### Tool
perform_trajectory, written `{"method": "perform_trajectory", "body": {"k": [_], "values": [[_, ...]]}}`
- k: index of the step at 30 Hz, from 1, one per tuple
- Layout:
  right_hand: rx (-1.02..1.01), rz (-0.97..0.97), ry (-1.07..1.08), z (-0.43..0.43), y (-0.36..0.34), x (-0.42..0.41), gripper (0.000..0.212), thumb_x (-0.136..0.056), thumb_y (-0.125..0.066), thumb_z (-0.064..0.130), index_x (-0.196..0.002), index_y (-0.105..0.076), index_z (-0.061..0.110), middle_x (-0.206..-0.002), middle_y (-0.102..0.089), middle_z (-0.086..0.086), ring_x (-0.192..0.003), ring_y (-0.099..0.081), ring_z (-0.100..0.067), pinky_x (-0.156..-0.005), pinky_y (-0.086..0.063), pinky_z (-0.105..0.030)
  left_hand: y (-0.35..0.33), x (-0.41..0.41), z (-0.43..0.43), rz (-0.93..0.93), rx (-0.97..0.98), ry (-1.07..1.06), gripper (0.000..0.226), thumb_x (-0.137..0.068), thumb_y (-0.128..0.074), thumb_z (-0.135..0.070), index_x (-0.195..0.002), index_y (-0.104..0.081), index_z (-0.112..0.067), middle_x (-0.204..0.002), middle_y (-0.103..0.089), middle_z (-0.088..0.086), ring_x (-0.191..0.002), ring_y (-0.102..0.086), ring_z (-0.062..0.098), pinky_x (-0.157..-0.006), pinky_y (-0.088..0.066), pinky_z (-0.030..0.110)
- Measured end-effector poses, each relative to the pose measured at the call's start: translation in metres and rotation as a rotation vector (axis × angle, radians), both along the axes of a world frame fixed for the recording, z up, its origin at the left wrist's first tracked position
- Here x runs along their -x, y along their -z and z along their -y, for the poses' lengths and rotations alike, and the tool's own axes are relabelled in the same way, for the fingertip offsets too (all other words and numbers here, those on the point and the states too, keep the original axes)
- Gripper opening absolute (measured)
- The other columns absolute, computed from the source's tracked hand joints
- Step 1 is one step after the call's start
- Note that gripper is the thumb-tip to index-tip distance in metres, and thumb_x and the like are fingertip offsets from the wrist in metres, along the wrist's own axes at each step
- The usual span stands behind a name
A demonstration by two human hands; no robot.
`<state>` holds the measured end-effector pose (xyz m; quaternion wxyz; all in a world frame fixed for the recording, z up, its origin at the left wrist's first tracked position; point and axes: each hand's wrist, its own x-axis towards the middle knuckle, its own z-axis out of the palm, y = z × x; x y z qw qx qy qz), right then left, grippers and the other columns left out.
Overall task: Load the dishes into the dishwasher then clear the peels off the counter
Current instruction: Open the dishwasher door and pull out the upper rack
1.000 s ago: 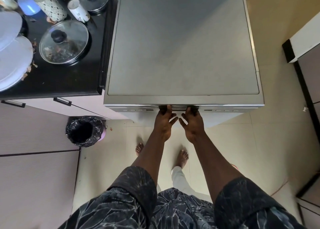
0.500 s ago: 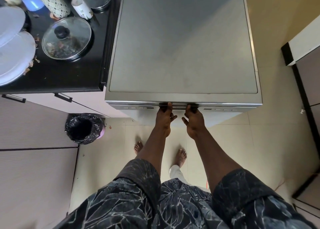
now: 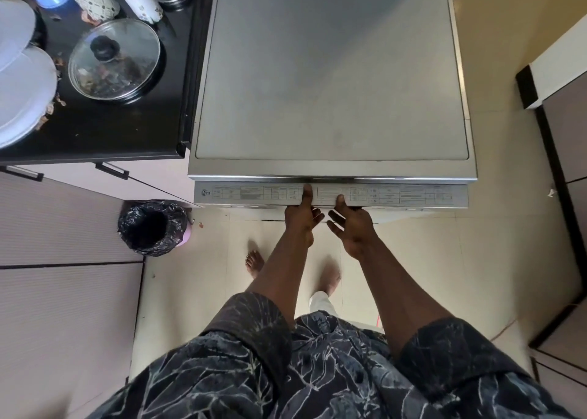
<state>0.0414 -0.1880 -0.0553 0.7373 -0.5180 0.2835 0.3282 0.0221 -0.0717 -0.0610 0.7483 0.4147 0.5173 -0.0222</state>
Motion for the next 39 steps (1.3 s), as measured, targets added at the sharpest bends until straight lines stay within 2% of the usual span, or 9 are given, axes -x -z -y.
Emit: {"method": "perform_trajectory", "body": {"k": [10,13,15,18,22,27,29,34,39], "values": [[0.060,-0.149,0.036,0.002,-0.006,0.017,0.031,-0.093,-0.071,0.026,-0.116,-0.061,0.008,-0.100,-0.067,-0.003,-0.085,-0.069,-0.017,-0.069,-0.055,-0.031,-0.011,0.041,-0.026,-0.139,-0.084,0.090,0.048,-0.084,-0.079,-0.045,-0.110,-0.065,-0.008,-0.087,-0.067,0.011,-0.072,-0.061,0.022,-0.063,-0.057,0.031],[0.123,-0.167,0.039,0.004,-0.008,0.027,0.034,-0.090,-0.076,0.027,-0.114,-0.061,0.008,-0.107,-0.068,-0.008,-0.082,-0.068,-0.019,-0.064,-0.055,-0.030,-0.011,0.054,-0.035,-0.220,-0.193,0.056,0.062,-0.078,-0.080,-0.055,-0.113,-0.064,-0.007,-0.091,-0.068,0.011,-0.065,-0.063,0.022,-0.060,-0.059,0.033],[0.309,-0.153,0.095,0.004,-0.009,0.036,0.053,-0.080,-0.085,0.032,-0.116,-0.052,0.013,-0.120,-0.060,-0.011,-0.089,-0.065,-0.025,-0.063,-0.056,-0.034,-0.014,0.062,-0.042,-0.294,-0.309,-0.011,0.077,-0.073,-0.082,-0.060,-0.118,-0.054,-0.004,-0.101,-0.064,0.011,-0.071,-0.066,0.025,-0.061,-0.060,0.034],[0.886,-0.028,0.005,0.002,-0.010,0.048,0.107,-0.062,-0.093,0.051,-0.136,-0.029,0.008,-0.139,-0.030,-0.014,-0.116,-0.050,-0.042,-0.089,-0.053,-0.052,-0.016,0.078,-0.056,-0.419,-0.523,0.002,0.095,-0.069,-0.083,-0.061,-0.128,-0.034,-0.005,-0.127,-0.048,0.013,-0.106,-0.061,0.038,-0.085,-0.052,0.039],[1.266,0.124,-0.118,0.003,-0.018,0.065,0.145,-0.054,-0.089,0.064,-0.158,-0.001,0.013,-0.162,-0.005,-0.016,-0.136,-0.030,-0.045,-0.105,-0.039,-0.056,-0.020,0.100,-0.070,-0.388,-0.589,0.032,0.103,-0.068,-0.086,-0.055,-0.134,-0.022,-0.009,-0.135,-0.038,0.017,-0.112,-0.058,0.042,-0.095,-0.052,0.046],[1.528,0.616,-0.587,0.016,-0.016,0.066,0.127,-0.067,-0.084,0.057,-0.159,0.000,0.032,-0.167,0.012,-0.017,-0.153,0.002,-0.042,-0.120,-0.010,-0.060,-0.031,0.119,-0.076,-0.478,-0.963,0.293,0.128,-0.072,-0.086,-0.052,-0.159,0.000,-0.013,-0.161,-0.006,0.023,-0.137,-0.033,0.045,-0.106,-0.040,0.050],[1.533,0.698,-0.832,0.025,-0.019,0.057,0.117,-0.074,-0.082,0.054,-0.160,-0.006,0.030,-0.167,0.011,-0.014,-0.154,0.005,-0.039,-0.120,-0.007,-0.061,-0.030,0.125,-0.080,-0.478,-0.960,0.386,0.129,-0.074,-0.084,-0.050,-0.160,0.004,-0.012,-0.163,0.006,0.027,-0.142,-0.027,0.046,-0.111,-0.035,0.048],[1.445,0.842,-1.083,0.037,-0.014,0.063,0.091,-0.079,-0.079,0.050,-0.153,-0.032,0.022,-0.162,-0.028,-0.010,-0.151,-0.020,-0.033,-0.119,-0.017,-0.055,-0.025,0.143,-0.087,-0.437,-0.810,0.359,0.123,-0.074,-0.088,-0.038,-0.157,-0.002,-0.010,-0.161,0.012,0.026,-0.139,-0.030,0.052,-0.112,-0.039,0.049],[1.431,0.941,-1.044,0.048,-0.005,0.086,0.085,-0.075,-0.083,0.047,-0.144,-0.045,0.017,-0.145,-0.048,-0.008,-0.138,-0.038,-0.034,-0.109,-0.031,-0.051,-0.019,0.165,-0.084,-0.557,-1.057,0.651,0.101,-0.081,-0.076,-0.055,-0.155,-0.017,-0.019,-0.164,0.004,0.023,-0.145,-0.015,0.050,-0.116,-0.024,0.052]]}}
